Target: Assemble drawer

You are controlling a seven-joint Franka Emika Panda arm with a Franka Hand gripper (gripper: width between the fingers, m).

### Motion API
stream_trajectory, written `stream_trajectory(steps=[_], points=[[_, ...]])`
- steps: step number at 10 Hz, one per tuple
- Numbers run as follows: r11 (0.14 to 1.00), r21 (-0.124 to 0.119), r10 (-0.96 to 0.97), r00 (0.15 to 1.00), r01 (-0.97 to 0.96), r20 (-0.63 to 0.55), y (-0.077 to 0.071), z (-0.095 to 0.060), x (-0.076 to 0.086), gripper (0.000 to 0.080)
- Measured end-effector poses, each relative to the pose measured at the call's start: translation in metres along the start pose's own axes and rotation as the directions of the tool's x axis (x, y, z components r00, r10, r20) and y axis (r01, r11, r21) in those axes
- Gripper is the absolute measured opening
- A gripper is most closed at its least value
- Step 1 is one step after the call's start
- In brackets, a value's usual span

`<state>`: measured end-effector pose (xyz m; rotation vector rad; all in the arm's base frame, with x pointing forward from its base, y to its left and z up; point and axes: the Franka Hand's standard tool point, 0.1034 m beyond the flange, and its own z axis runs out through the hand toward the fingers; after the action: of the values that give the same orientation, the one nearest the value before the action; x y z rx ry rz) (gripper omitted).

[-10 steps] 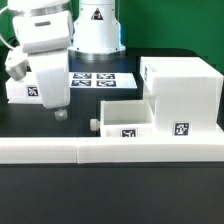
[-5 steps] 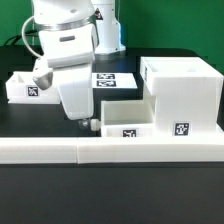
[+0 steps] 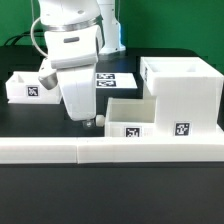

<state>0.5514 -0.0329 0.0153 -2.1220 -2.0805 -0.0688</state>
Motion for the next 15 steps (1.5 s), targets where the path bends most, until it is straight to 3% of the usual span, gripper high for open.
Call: stream_trajectory(steps=[2,10,15], points=[[0.999,-0.025,0.032,0.999,-0.032,0.013,0.001,0.003,0.001,0.0649],[0.971,-0.037,0.239,0.970,-0.237,0.039,0.011,0.001,0.009,0.0649],[0.972,-0.044,0.231,0.972,-0.230,0.037,0.012,0.002,0.008,0.0649]])
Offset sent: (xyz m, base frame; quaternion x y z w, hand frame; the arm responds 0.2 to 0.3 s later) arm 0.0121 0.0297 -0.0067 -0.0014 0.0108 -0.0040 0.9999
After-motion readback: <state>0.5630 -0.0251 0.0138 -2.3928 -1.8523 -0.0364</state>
